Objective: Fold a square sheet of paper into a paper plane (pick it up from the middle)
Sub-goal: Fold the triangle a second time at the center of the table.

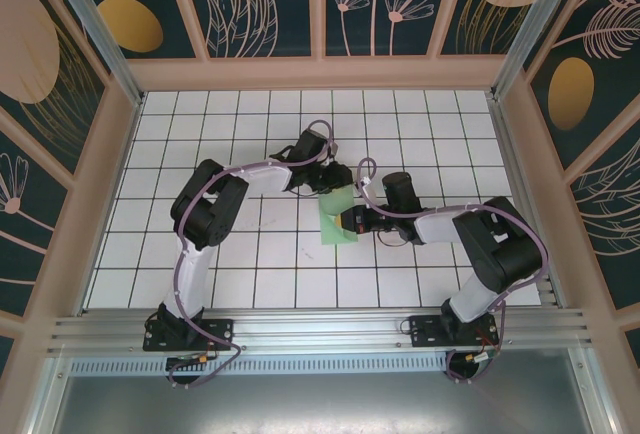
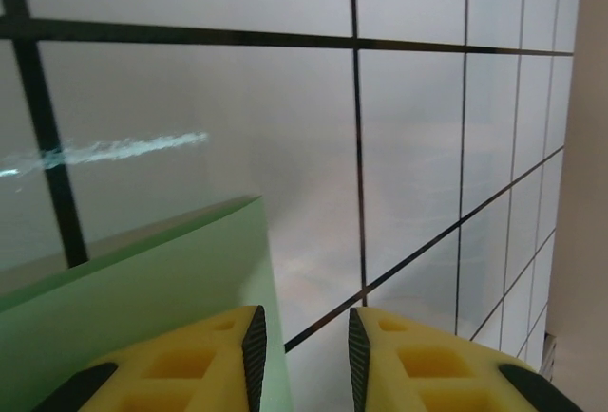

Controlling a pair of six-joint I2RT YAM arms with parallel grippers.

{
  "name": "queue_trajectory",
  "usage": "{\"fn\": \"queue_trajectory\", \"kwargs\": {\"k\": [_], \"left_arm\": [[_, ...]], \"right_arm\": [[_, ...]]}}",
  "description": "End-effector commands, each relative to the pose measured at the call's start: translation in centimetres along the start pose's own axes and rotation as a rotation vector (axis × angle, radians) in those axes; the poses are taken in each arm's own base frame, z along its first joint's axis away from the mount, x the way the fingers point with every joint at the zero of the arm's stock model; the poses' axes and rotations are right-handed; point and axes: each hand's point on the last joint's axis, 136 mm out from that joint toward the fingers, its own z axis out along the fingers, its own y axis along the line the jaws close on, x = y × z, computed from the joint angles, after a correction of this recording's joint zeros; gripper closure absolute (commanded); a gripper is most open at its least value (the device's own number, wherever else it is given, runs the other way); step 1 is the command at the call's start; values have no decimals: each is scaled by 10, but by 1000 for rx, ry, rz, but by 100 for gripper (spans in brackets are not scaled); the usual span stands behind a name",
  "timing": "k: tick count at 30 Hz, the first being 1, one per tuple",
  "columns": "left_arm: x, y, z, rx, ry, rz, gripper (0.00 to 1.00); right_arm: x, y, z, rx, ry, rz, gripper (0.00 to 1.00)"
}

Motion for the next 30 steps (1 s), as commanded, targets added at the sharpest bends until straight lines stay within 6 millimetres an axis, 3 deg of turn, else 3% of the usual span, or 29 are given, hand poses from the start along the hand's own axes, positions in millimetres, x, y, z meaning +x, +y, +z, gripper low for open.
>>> {"fn": "queue_trajectory", "kwargs": {"k": [1, 12, 30], "left_arm": [[13, 20, 4, -70, 34, 13, 68], [21, 42, 9, -171, 106, 118, 70], [14, 37, 17, -168, 139, 196, 70]], "right_arm": [[-9, 2, 0, -11, -21, -43, 100], [-19, -15, 2, 54, -8, -39, 99], [-30, -35, 5, 29, 64, -92, 97]]}}
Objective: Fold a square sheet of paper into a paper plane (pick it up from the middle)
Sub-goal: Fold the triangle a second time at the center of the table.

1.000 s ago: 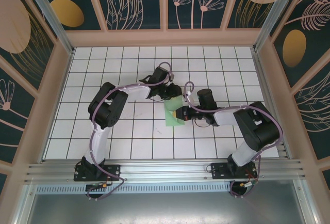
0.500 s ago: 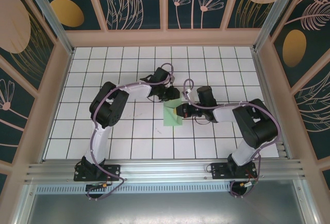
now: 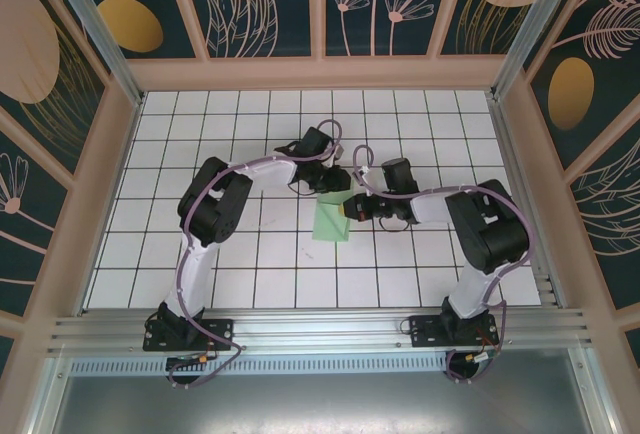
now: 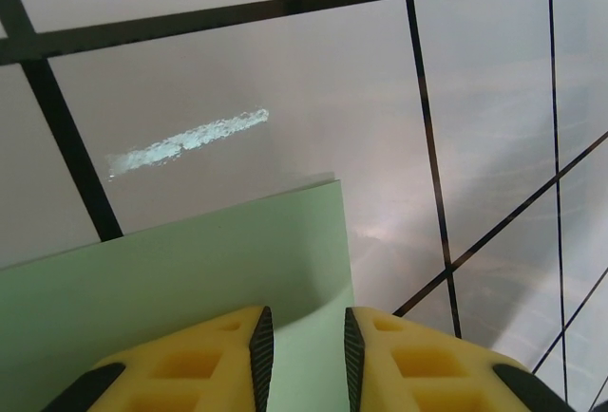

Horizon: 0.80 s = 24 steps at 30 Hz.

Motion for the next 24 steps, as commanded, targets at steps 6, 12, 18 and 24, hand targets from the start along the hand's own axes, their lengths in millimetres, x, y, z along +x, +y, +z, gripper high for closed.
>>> {"fn": "queue_trajectory", "kwargs": {"k": [6, 12, 18, 24], "left_arm": [[9, 15, 12, -56, 53, 18, 69], [0, 9, 8, -61, 24, 29, 69], [-31, -6, -14, -78, -87, 24, 63], [-40, 1, -33, -147, -170, -6, 59]], "right_arm": [[-9, -4, 0, -41, 4, -57, 96], [-8, -11, 3, -46, 13, -46, 96], [-4, -14, 7, -59, 19, -23, 96], [-3, -13, 9, -80, 16, -9, 95]]}}
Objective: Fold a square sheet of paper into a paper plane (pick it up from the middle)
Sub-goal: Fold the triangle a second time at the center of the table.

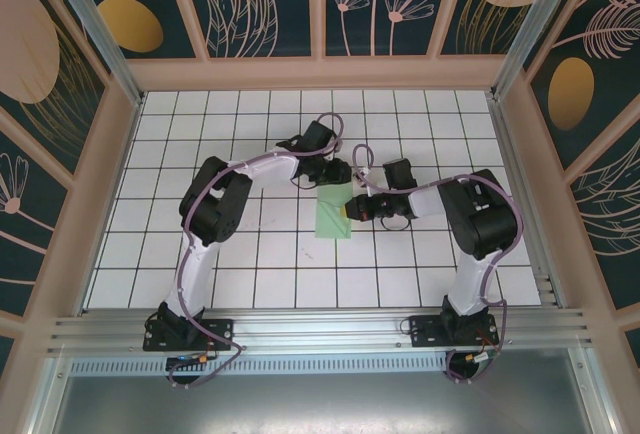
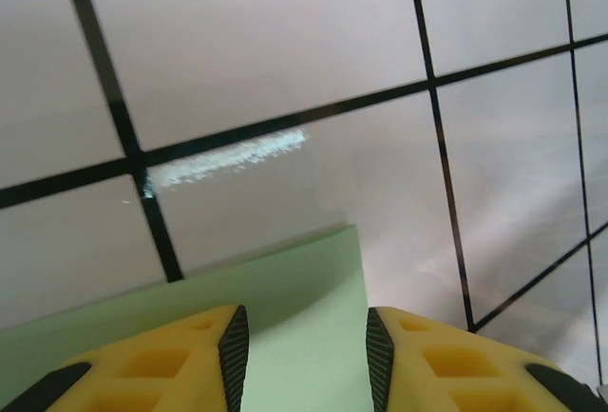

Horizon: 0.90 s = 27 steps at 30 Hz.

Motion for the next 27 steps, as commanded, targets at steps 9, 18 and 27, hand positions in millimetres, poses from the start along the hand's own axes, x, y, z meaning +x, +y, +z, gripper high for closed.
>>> {"fn": "queue_trajectory", "kwargs": {"k": [9, 18, 27], "left_arm": [[2, 15, -7, -76, -13, -30, 65], [20, 38, 7, -153, 65, 19, 71], [32, 50, 14, -192, 138, 110, 72]], "right_arm": [[-9, 13, -3, -68, -27, -25, 95], [-21, 12, -5, -34, -41, -47, 95], [-30, -4, 2, 32, 18, -86, 94]]}}
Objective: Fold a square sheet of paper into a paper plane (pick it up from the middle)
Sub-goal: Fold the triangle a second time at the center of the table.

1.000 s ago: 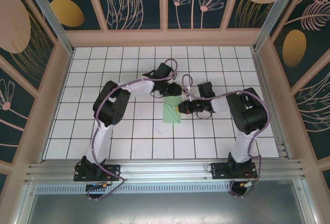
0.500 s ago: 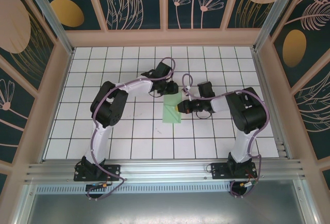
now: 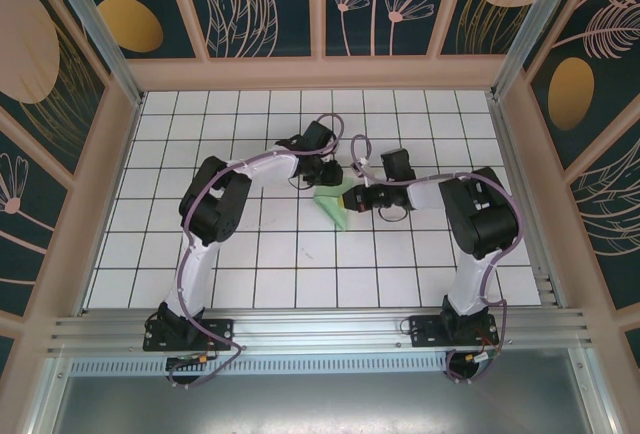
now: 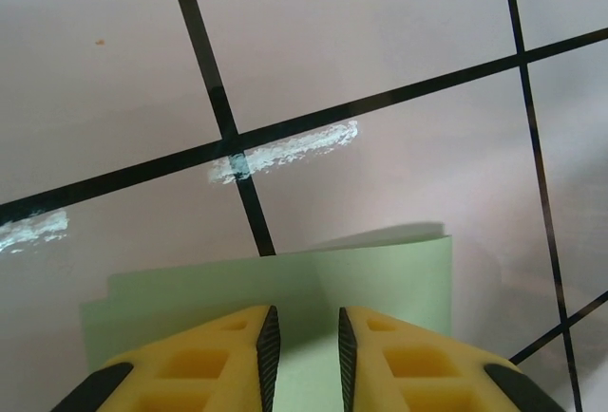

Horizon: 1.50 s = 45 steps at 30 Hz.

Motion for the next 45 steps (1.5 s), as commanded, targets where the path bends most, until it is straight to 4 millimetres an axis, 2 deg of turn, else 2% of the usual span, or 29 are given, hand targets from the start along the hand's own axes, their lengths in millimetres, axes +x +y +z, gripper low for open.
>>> {"fn": "queue_trajectory", "kwargs": {"k": [1, 7, 14, 20, 23, 31, 36, 45], "left_arm": [[28, 25, 18, -79, 112, 33, 72], [19, 20, 16, -67, 87, 35, 72], [5, 11, 0, -46, 5, -1, 71], [6, 7, -8, -17, -29, -45, 70], [9, 7, -9, -9, -28, -56, 70], [10, 6, -11, 3, -36, -57, 70], [8, 6, -13, 2, -46, -63, 70], [7, 7, -18, 2, -81, -90, 70]], "right_arm": [[1, -11, 3, 24, 44, -26, 94], [-2, -4, 6, -20, 51, -27, 93], [10, 14, 5, -101, 47, 3, 92], [3, 31, 1, -153, 14, 10, 92], [4, 30, 5, -142, 21, 10, 92], [9, 10, 16, -68, 54, 14, 92], [14, 16, 22, -93, 75, 13, 91], [17, 24, 22, -118, 50, 48, 91]]}}
